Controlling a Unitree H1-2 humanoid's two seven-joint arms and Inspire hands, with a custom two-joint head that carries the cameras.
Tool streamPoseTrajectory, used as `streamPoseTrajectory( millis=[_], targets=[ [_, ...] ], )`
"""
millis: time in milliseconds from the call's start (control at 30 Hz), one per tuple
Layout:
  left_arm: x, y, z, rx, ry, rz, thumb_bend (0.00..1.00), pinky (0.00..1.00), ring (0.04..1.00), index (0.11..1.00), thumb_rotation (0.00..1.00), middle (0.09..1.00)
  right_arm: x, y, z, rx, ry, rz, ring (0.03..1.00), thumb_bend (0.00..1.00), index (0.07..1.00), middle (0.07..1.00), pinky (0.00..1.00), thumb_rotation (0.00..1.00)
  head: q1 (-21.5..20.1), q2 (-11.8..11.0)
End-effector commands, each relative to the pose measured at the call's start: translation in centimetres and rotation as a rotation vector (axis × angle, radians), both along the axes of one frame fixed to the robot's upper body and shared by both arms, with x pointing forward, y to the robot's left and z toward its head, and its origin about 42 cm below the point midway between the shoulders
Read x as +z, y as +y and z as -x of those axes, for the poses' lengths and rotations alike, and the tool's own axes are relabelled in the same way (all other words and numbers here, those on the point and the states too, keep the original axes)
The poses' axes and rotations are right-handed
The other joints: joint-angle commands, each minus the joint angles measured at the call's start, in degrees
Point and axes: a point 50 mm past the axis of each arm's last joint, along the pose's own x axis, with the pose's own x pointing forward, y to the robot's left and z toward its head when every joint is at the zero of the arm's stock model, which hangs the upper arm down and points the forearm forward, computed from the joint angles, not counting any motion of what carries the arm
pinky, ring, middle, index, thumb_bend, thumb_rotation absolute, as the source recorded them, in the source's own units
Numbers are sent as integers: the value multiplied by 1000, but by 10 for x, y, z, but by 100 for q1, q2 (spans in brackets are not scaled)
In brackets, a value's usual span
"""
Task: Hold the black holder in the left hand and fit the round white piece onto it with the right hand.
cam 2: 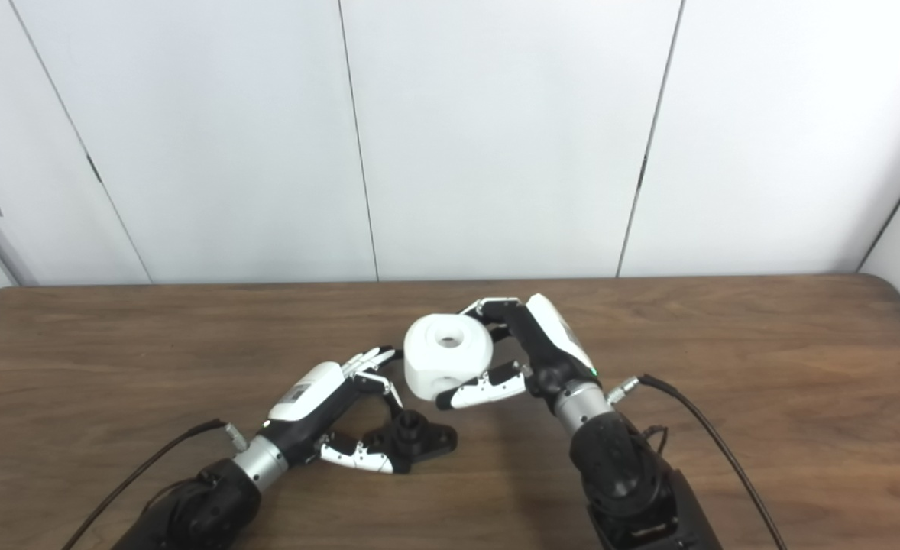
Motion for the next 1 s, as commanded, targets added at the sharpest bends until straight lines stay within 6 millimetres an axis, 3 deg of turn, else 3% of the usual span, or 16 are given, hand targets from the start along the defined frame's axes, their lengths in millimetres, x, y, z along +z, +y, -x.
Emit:
streamPoseTrajectory(
  millis=[0, 533, 967],
  targets=[
    [-48, -19, 33, -29, 169, -65, 524, 1000, 1000, 483, 62, 961, 25, 8, -2, 35, -96, -6, 774, 522, 480, 752, 695, 132, 17, 17],
    [-46, -20, 33, -24, 170, -77, 524, 1000, 1000, 483, 60, 967, 22, 17, 2, 84, -61, 17, 784, 522, 479, 760, 699, 133, 63, 88],
    [-43, -20, 32, -22, 167, -72, 524, 1000, 1000, 483, 60, 965, 6, 11, 4, 114, -27, 85, 782, 521, 480, 761, 700, 133, 52, 115]
  ],
)
